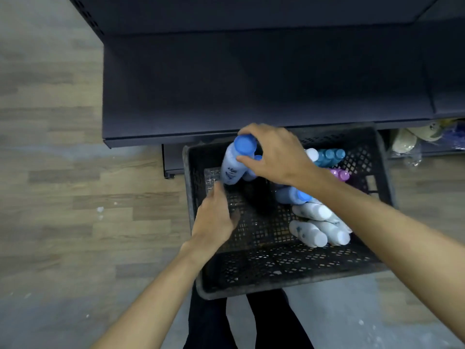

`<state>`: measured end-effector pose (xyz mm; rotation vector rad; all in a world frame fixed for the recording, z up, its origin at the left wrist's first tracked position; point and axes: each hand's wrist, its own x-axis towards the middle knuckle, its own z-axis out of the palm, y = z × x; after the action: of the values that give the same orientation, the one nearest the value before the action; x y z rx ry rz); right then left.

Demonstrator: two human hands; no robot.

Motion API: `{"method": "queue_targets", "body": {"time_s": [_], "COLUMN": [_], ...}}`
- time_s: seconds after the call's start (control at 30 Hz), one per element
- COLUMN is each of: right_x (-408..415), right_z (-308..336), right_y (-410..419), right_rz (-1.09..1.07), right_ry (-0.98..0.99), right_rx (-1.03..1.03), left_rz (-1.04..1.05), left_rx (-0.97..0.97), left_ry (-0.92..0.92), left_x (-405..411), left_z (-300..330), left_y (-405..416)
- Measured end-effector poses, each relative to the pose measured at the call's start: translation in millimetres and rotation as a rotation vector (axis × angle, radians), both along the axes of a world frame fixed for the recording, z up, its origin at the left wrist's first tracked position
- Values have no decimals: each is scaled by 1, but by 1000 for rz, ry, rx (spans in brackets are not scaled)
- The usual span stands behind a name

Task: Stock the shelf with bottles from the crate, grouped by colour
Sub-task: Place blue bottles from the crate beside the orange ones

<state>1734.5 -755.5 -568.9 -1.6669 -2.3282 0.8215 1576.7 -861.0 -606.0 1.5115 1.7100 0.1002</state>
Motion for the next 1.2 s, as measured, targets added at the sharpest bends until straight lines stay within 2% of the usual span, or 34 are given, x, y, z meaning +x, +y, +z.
{"method": "queue_targets", "body": {"time_s": [0.17,0.3,0.43,0.53,0.73,1.03,1.2], "right_x": [21,25,29,33,32,21,4], "right_z": [121,201,272,319,369,428,474], "right_y": [4,3,2,-2,-25,-32,-31], "right_rz": [8,20,26,-25,-162,-103,-70], "right_ry": [215,227,226,304,572,496,589], "right_rx": [81,170,247,291,316,606,669], "left_rz": [126,88,77,67,92,12,-43], "left_rx": [163,359,464,553,642,914,999], "left_ry": [-67,-154,-276,-319,-370,-265,-275], "left_x": [10,9,11,16,27,18,-5], "left_z": [61,120,179,220,287,387,433], "left_y": [27,42,54,61,69,73,75]}}
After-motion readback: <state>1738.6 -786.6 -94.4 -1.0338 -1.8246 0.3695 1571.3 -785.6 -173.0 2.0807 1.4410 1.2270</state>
